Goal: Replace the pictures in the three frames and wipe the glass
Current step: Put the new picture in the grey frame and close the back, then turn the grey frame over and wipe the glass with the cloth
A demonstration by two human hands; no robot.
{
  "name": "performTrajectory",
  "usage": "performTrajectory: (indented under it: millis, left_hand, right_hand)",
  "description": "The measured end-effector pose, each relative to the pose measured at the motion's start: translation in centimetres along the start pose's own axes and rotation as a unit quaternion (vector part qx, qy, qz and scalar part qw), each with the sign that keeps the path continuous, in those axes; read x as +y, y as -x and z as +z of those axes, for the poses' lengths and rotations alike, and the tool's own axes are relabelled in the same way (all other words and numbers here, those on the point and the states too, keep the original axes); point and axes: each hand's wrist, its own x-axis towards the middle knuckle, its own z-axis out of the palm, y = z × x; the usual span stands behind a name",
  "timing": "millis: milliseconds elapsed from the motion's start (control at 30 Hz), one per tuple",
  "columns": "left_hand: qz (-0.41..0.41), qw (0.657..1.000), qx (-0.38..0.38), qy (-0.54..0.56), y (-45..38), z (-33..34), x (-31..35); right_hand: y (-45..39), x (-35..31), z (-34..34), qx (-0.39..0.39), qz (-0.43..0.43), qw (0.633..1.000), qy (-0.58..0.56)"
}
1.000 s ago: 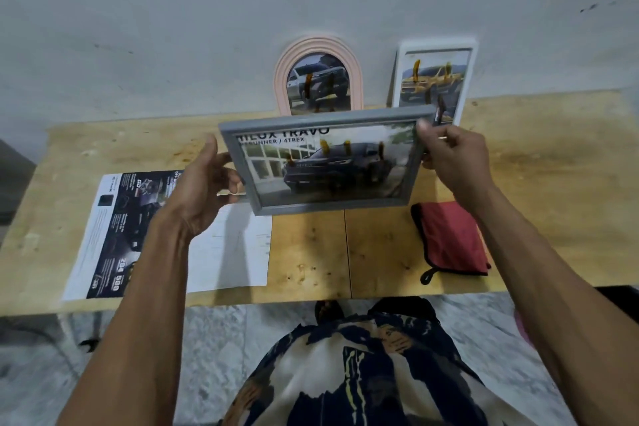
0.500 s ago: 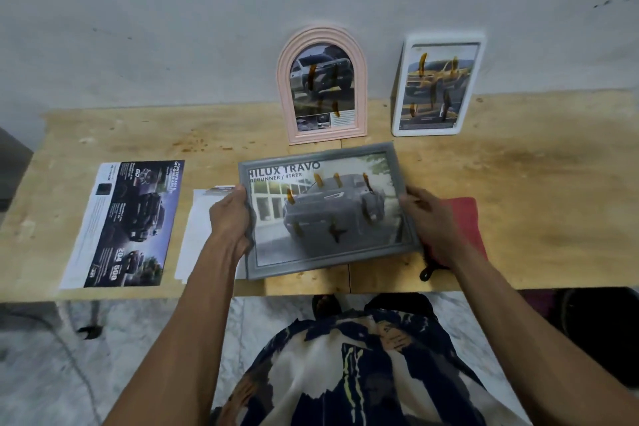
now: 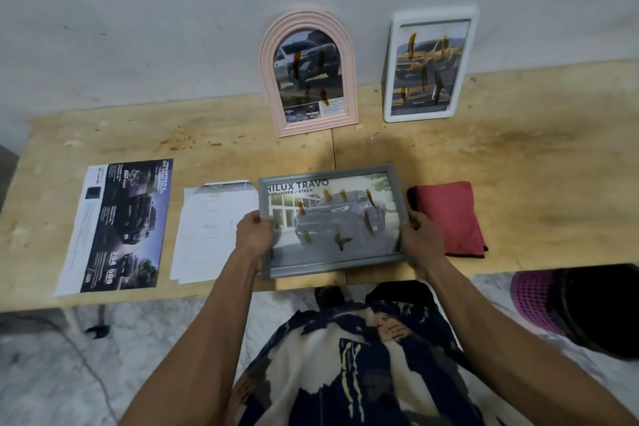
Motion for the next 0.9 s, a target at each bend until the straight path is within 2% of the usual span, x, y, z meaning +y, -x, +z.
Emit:
performTrajectory:
  millis: [167, 300, 500, 600, 667, 767, 833, 900]
  left_hand:
    - [0.005, 1.0, -0.012, -0.018, 0.0, 0.8, -0.2]
    - [0.008, 0.999, -0.002, -0.038, -0.1, 1.1, -0.4]
    - [0.053, 0.988, 0.027, -0.145, 0.8, 1.5, 0.0]
    - [0.074, 0.982, 0.042, -0.171, 0.7, 1.8, -0.6]
    - [0.084, 0.975, 0.055, -0.2, 0.7, 2.1, -0.9]
    - [0.096, 0.956, 0.054, -0.274, 0.9, 2.6, -1.0]
    - [0.098, 0.949, 0.052, -0.294, 0.9, 2.8, -1.0]
    - [0.098, 0.948, 0.053, -0.298, 0.9, 2.8, -1.0]
  right_hand:
    - [-0.1, -0.4, 0.0, 0.033, -0.052, 0.996, 0.071]
    - [-1.3, 0.3, 0.1, 0.049, -0.053, 0.99, 0.125]
    - [-1.6, 0.3, 0.4, 0.054, -0.072, 0.986, 0.143]
    - [-1.2, -0.5, 0.1, 0.053, -0.055, 0.986, 0.15]
    - [-0.8, -1.2, -0.2, 0.106, -0.046, 0.976, 0.187]
    - [-0.9, -1.9, -1.2, 0.19, -0.029, 0.939, 0.286]
    - [-1.6, -1.7, -2.0, 0.173, 0.019, 0.937, 0.301]
    - [-2.4, -1.2, -2.5, 0.117, 0.083, 0.945, 0.295]
